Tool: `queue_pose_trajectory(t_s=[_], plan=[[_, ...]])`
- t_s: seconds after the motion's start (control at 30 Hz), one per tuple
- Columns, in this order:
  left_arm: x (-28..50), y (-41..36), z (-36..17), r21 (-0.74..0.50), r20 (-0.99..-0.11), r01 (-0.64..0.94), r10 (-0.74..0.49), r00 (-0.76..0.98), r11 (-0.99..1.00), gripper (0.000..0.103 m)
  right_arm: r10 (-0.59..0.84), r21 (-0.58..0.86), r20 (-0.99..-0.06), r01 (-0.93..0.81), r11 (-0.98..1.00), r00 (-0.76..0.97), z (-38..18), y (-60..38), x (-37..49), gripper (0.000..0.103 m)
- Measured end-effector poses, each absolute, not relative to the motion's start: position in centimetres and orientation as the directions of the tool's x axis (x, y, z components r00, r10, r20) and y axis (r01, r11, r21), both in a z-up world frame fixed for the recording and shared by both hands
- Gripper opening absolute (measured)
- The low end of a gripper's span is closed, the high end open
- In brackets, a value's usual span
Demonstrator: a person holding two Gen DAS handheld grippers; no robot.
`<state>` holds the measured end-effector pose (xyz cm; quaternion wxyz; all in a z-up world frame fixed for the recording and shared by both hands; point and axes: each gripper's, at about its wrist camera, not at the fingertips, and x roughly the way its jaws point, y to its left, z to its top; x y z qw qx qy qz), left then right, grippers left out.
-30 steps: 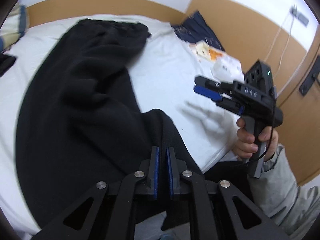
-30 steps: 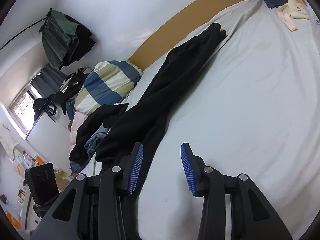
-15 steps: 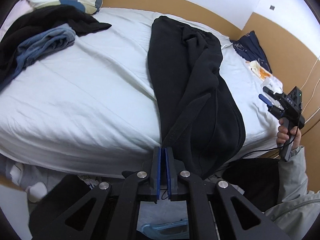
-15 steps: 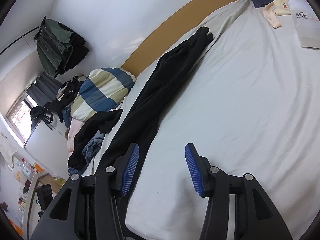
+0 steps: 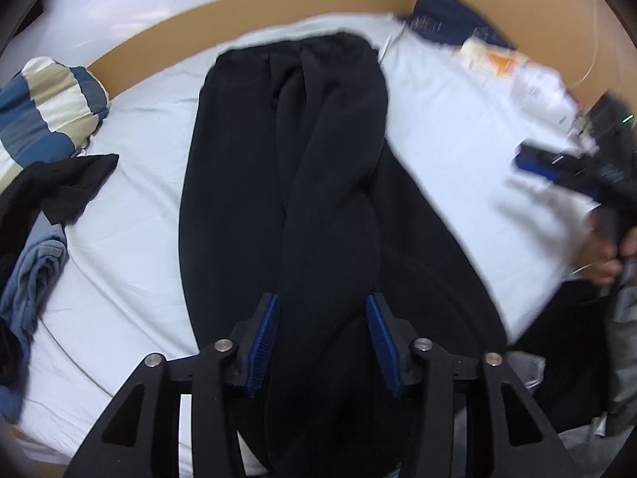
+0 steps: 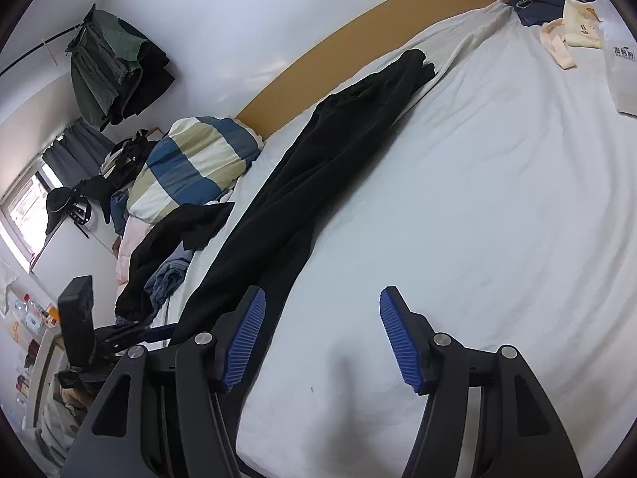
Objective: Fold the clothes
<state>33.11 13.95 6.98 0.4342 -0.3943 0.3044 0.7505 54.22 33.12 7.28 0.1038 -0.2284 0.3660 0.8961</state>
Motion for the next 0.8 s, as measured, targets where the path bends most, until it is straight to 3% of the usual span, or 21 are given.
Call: queue_pose_trajectory(t_s=[0.1,0.17,0.2,0.33,0.57,0.8], plan=[[32.3,15.4,5.6,0.114,-0.874,-0.888,0.381,-0.303,-0.445,0.044,0.022,0.599,-0.497,-0.362,-0.714,-0.868,7.2,33.0,54.0,0.063],[31.4,14.7,6.0,0.044,-0.864,-0.884,0.426,-0.267,-0.465,0.011,0.034,0.598,-0.503,-0.376,-0.707,-0.864,7.1,33.1,54.0,0.063],[31.0,14.1,6.5,0.018,-0.850,-0.877,0.454,-0.266,-0.481,0.009,0.037,0.601,-0.504,-0.381,-0.703,-0.863,7.0,33.2,54.0,0.063],[29.4,10.7,8.4,-0.061,-0.791,-0.849,0.545,-0.279,-0.524,0.007,0.038,0.616,-0.512,-0.398,-0.680,-0.858,6.5,33.6,53.9,0.063],[26.3,6.5,8.9,-0.168,-0.765,-0.790,0.584,-0.273,-0.590,0.007,0.001,0.700,-0.497,-0.401,-0.590,-0.868,5.9,36.3,53.4,0.063],[25.0,8.0,8.9,-0.257,-0.725,-0.820,0.663,-0.186,-0.511,0.007,0.062,0.727,-0.505,-0.463,-0.507,-0.861,7.6,41.1,52.2,0.063]])
